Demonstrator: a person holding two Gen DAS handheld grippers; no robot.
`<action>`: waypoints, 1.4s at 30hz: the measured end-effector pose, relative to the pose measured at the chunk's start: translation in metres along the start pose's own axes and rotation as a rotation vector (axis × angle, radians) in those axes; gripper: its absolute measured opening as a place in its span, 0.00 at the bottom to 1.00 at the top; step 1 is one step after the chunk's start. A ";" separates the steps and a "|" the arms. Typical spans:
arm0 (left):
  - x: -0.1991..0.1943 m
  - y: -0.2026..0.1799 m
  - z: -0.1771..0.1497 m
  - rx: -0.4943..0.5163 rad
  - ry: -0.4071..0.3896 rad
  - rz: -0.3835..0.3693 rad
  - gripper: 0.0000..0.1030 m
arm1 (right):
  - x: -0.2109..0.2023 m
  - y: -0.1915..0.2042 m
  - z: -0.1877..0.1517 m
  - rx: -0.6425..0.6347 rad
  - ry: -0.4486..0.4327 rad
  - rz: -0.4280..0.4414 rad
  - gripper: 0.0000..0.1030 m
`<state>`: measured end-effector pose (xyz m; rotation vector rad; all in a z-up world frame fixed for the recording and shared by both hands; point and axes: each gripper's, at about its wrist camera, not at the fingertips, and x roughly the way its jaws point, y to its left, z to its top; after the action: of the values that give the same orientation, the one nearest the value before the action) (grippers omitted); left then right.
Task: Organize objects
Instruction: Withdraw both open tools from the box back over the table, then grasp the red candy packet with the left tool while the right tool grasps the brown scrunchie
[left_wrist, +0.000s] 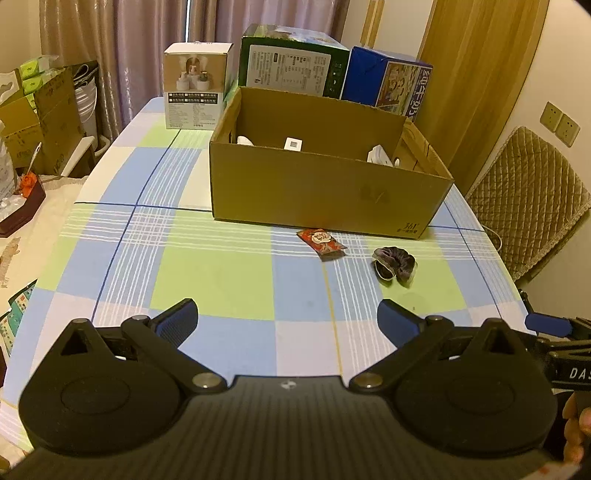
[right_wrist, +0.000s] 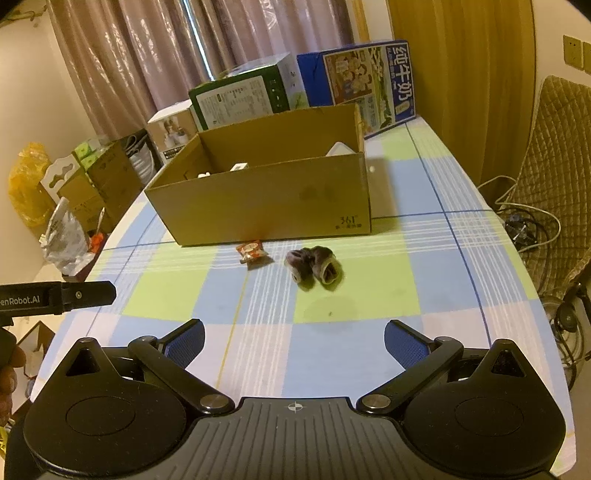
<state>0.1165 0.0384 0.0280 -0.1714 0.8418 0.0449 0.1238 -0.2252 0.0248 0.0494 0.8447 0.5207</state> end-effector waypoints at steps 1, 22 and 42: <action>0.001 0.000 0.000 0.000 0.002 -0.001 0.99 | 0.001 0.000 0.000 0.001 0.001 0.001 0.98; 0.047 0.002 0.004 0.001 0.046 -0.017 0.99 | 0.047 -0.010 0.004 0.000 0.041 -0.010 0.98; 0.145 0.001 0.025 0.047 0.092 -0.021 0.98 | 0.160 -0.022 0.025 -0.110 -0.019 -0.006 0.72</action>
<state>0.2313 0.0395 -0.0637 -0.1392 0.9322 -0.0025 0.2387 -0.1673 -0.0757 -0.0491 0.7965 0.5599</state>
